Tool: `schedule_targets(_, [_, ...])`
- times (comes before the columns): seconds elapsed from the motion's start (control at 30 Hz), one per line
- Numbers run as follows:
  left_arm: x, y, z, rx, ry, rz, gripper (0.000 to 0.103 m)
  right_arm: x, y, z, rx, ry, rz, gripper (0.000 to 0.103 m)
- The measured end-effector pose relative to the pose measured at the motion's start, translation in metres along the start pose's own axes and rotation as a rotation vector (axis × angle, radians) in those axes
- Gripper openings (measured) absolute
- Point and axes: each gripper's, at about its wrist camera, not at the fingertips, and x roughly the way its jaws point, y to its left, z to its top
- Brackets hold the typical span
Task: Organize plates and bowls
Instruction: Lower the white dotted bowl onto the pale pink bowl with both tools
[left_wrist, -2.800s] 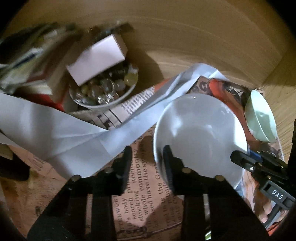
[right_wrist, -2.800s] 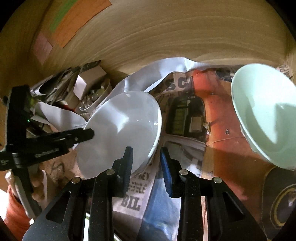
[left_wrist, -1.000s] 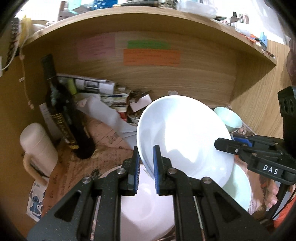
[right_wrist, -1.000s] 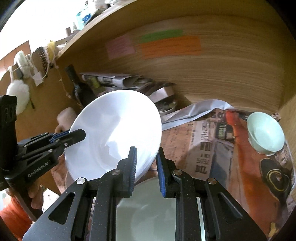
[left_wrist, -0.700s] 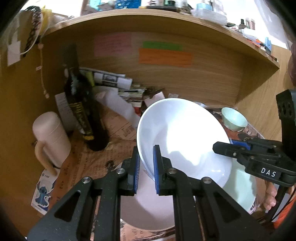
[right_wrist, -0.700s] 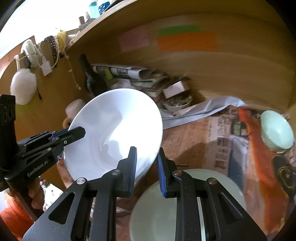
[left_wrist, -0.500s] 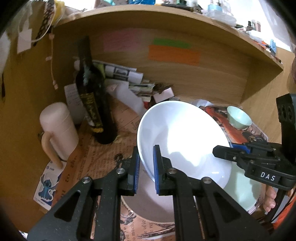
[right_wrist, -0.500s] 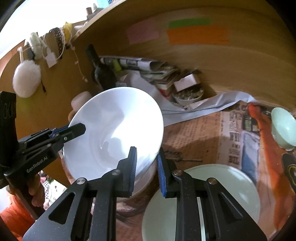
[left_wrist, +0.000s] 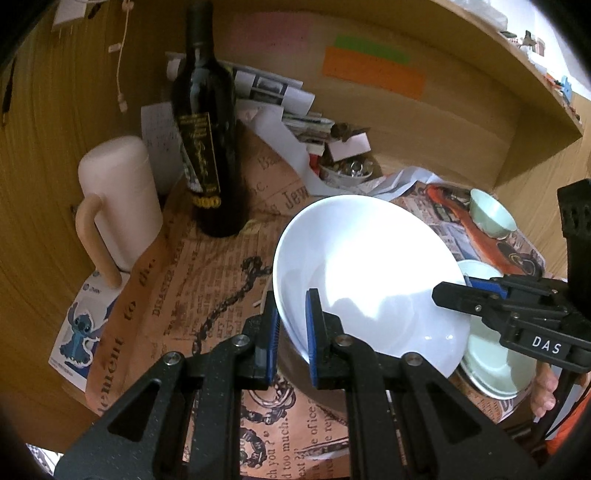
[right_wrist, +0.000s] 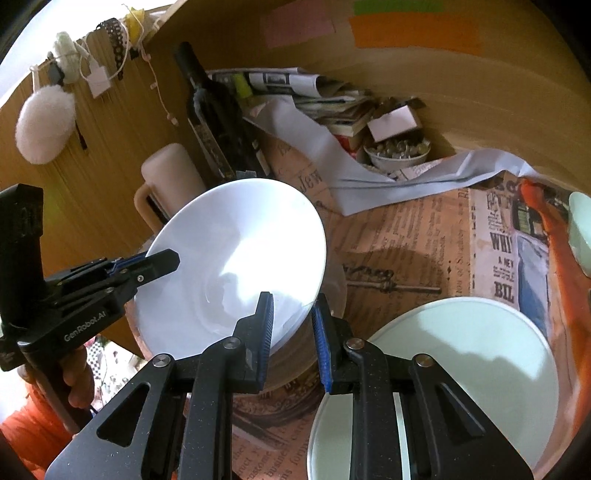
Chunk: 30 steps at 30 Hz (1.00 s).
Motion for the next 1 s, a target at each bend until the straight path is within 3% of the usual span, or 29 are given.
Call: schedule_targets(1.0, [0.013, 0.001, -0.004, 0.025, 0.049, -0.01, 0.014, 0.009, 0.002, -0.003, -0.072, 0.033, -0.045, 0.021])
